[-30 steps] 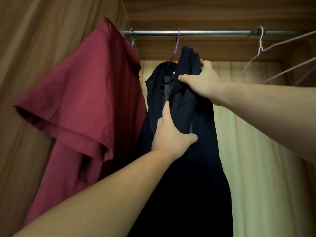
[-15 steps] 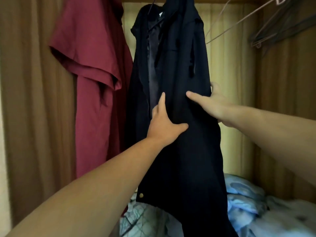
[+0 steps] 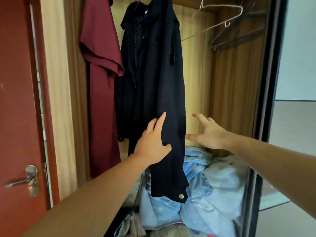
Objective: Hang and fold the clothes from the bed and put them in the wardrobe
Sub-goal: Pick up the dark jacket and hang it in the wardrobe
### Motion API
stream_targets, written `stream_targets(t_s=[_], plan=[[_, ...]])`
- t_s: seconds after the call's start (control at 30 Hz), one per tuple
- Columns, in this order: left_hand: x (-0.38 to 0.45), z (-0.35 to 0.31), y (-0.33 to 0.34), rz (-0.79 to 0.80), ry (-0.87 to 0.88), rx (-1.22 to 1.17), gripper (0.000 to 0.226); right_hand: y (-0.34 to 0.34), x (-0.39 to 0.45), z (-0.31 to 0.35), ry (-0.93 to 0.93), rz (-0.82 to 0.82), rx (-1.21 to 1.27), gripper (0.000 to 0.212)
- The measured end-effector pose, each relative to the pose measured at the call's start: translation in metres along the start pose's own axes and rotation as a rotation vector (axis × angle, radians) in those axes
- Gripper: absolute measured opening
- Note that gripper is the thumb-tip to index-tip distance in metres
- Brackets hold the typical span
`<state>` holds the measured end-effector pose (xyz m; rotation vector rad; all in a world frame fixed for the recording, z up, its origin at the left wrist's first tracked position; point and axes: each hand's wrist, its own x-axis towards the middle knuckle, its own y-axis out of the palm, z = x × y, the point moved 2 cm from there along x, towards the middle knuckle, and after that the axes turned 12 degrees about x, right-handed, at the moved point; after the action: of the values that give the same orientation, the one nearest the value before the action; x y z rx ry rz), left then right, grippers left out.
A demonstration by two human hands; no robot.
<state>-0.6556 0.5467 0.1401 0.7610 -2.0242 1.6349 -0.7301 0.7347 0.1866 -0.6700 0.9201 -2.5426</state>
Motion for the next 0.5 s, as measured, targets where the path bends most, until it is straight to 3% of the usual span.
stream_targets(t_s=[0.17, 0.33, 0.5], plan=[[-0.036, -0.035, 0.0, 0.026, 0.063, 0.166, 0.085, -0.033, -0.075, -0.029, -0.114, -0.088, -0.522, 0.085], [-0.067, -0.089, 0.019, 0.156, 0.203, 0.252, 0.068, -0.063, -0.163, -0.084, 0.028, -0.185, -0.527, 0.073], [-0.084, -0.158, 0.049, 0.231, 0.401, 0.202, 0.065, -0.086, -0.256, -0.127, 0.262, -0.259, -0.568, 0.078]])
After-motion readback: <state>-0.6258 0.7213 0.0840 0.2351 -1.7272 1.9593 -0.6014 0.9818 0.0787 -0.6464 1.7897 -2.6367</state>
